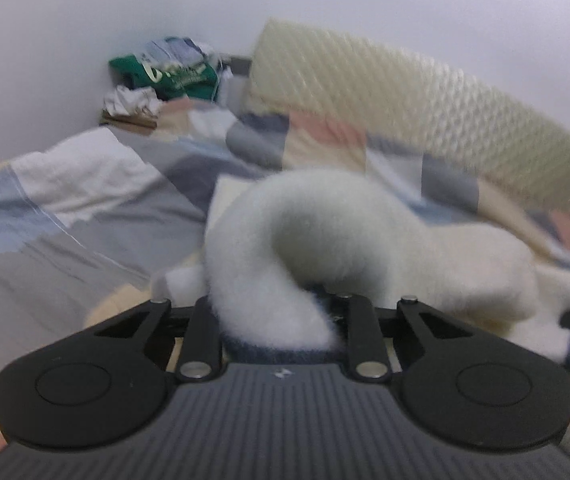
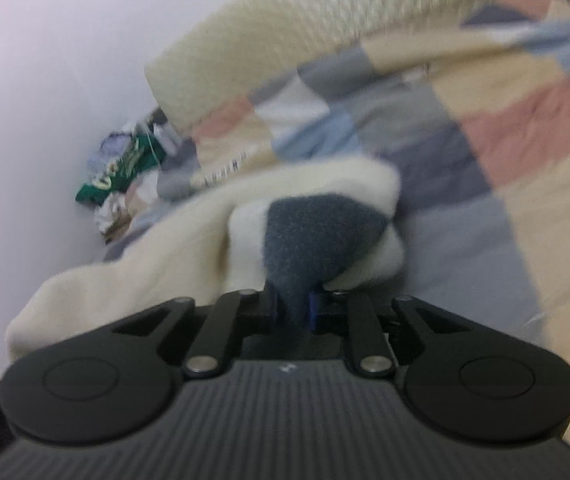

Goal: Fold large clothes
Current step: 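Grasp a blanket edge with the left gripper while the right gripper grasps another edge, then lift the blanket with both grippers and shake it out in the air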

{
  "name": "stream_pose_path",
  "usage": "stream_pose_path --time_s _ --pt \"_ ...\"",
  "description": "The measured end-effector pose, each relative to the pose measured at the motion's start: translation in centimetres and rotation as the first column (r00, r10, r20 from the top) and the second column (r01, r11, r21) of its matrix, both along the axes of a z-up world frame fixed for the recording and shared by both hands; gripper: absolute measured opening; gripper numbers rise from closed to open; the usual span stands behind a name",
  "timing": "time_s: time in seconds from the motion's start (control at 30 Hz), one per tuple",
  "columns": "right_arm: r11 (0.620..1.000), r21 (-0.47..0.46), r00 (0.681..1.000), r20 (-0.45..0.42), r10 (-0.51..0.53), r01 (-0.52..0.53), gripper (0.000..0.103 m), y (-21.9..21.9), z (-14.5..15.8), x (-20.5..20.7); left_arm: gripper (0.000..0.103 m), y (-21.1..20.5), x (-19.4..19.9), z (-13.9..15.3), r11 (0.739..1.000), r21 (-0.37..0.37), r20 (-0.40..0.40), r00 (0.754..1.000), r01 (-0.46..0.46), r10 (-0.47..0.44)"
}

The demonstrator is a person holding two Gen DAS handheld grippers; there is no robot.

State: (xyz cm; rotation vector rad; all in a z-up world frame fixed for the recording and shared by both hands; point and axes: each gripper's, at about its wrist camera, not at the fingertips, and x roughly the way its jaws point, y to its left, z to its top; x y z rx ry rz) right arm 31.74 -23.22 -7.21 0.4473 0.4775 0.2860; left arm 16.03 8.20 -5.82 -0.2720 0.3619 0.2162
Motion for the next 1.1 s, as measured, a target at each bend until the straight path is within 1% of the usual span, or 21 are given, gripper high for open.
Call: stream_pose_path --time_s 0.07,0.17,0.23,0.27,0.33,0.37,0.47,0.5,0.57,0.63,0.67,0.73,0.83,0.9,0.93,0.97,1.0,1.03,1.07,1.1 --pt "0.999 -0.031 0.999 0.043 -0.026 0.028 0.016 -0.6 1.6 -1.4 0.026 0.7 -1.9 1.5 1.000 -0.026 0.058 0.998 0.007 -0.006" --pt "0.998 -0.027 0.995 0.082 -0.054 0.056 0.016 -1.6 3.2 -3.0 0.026 1.5 -4.3 3.5 0.997 -0.059 0.132 0.991 0.043 -0.034" --pt "0.996 -0.012 0.992 0.094 -0.085 0.087 0.016 -2.7 3.7 -4.3 0.026 2.3 -5.5 4.4 0.989 -0.114 0.168 0.983 0.091 -0.071" --pt "0.994 0.007 0.991 0.082 -0.108 0.108 0.016 -3.5 4.0 -4.9 0.027 2.8 -6.1 4.6 0.981 -0.157 0.172 0.982 0.111 -0.083" --pt "0.987 0.046 0.987 0.035 -0.156 0.154 0.016 -5.1 3.7 -5.9 0.027 3.5 -6.7 4.4 0.972 -0.209 0.144 0.986 0.111 -0.082" --pt "0.983 0.060 0.985 0.001 -0.173 0.172 0.016 -5.8 3.3 -6.1 0.027 3.7 -6.7 3.9 0.966 -0.237 0.112 0.991 0.099 -0.074" --pt "0.970 0.063 0.964 -0.145 -0.224 0.235 0.016 -7.3 0.8 -5.7 0.028 4.7 -5.6 1.8 0.939 -0.339 0.002 0.998 0.057 -0.060" --pt "0.966 0.052 0.951 -0.196 -0.240 0.254 0.016 -7.6 -0.2 -5.2 0.028 5.0 -5.0 1.1 0.936 -0.350 -0.027 0.998 0.042 -0.055" --pt "0.958 0.037 0.922 -0.282 -0.264 0.286 0.016 -8.2 -2.4 -4.2 0.028 5.0 -3.8 -0.2 0.941 -0.339 -0.089 0.995 0.006 -0.038" --pt "0.947 0.062 0.895 -0.353 -0.273 0.314 0.016 -8.8 -4.4 -3.6 0.029 5.1 -2.6 -1.3 0.946 -0.324 -0.139 0.990 -0.021 -0.026" --pt "0.943 0.074 0.888 -0.366 -0.278 0.326 0.016 -9.0 -4.8 -3.3 0.032 5.2 -2.2 -1.7 0.947 -0.318 -0.150 0.989 -0.035 -0.013" --pt "0.945 0.066 0.889 -0.365 -0.276 0.321 0.018 -8.9 -5.2 -3.1 0.036 5.6 -1.6 -2.2 0.950 -0.310 -0.157 0.988 -0.048 -0.001" --pt "0.951 0.048 0.896 -0.352 -0.272 0.307 0.021 -8.1 -5.1 -3.7 0.041 5.9 -1.3 -2.2 0.939 -0.341 -0.155 0.988 -0.052 -0.002" --pt "0.952 0.060 0.898 -0.355 -0.261 0.300 0.029 -7.9 -4.9 -4.4 0.056 6.4 -1.5 -2.1 0.928 -0.368 -0.158 0.987 -0.057 -0.002" --pt "0.951 0.073 0.896 -0.361 -0.257 0.302 0.031 -7.8 -4.6 -4.7 0.060 6.5 -1.9 -1.9 0.921 -0.384 -0.165 0.986 -0.065 0.001" --pt "0.947 0.093 0.894 -0.369 -0.253 0.306 0.037 -7.9 -4.4 -5.1 0.063 6.6 -2.4 -1.8 0.914 -0.400 -0.169 0.986 -0.069 0.001" --pt "0.943 0.119 0.894 -0.373 -0.248 0.311 0.045 -8.0 -4.1 -5.5 0.066 6.6 -2.8 -1.5 0.909 -0.412 -0.172 0.985 -0.069 -0.003" --pt "0.937 0.143 0.894 -0.373 -0.247 0.318 0.049 -8.3 -3.6 -6.1 0.068 6.5 -3.3 -1.2 0.904 -0.421 -0.175 0.985 -0.072 -0.003" --pt "0.932 0.163 0.895 -0.373 -0.244 0.323 0.055 -8.5 -3.4 -6.7 0.072 6.4 -3.7 -0.8 0.902 -0.426 -0.175 0.984 -0.076 0.000" --pt "0.930 0.177 0.896 -0.373 -0.239 0.321 0.056 -8.5 -3.2 -7.3 0.077 6.4 -4.4 -0.4 0.900 -0.429 -0.169 0.986 -0.080 0.007"
